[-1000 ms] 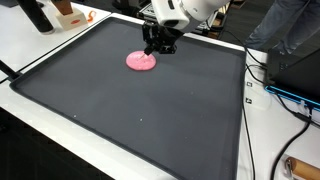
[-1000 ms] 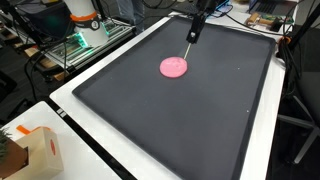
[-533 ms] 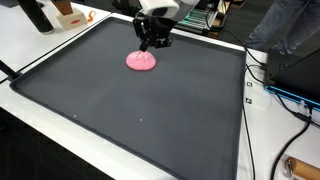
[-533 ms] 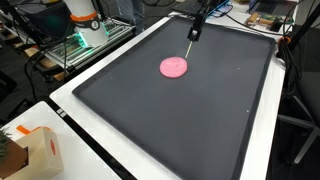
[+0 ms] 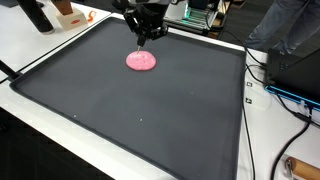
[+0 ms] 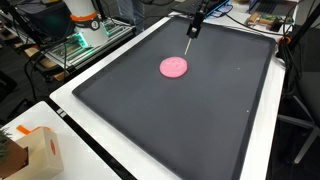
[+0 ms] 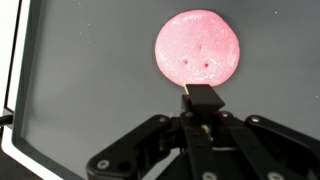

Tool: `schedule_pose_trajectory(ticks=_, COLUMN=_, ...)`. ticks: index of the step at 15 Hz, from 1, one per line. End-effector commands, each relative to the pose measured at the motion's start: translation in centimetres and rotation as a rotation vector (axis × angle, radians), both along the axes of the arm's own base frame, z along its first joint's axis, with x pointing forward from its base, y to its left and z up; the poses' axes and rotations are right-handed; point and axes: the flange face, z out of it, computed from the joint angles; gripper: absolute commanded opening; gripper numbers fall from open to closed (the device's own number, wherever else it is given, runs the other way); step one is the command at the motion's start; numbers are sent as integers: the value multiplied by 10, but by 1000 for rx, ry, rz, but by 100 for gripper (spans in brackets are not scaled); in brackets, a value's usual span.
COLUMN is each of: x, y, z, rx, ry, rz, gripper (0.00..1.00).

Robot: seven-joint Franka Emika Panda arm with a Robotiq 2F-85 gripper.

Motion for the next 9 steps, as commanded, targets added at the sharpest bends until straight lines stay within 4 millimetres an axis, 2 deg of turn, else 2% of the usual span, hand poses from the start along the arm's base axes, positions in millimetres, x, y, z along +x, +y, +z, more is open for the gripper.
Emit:
schedule_pose_trajectory(ticks=1, x=-6, y=-17, z=12, rx=88, ry=26, rz=24, gripper=3)
schedule_pose_trajectory(ticks=9, x=-6, y=-48, z=35, rx=234, ry=52, rz=84, gripper=3)
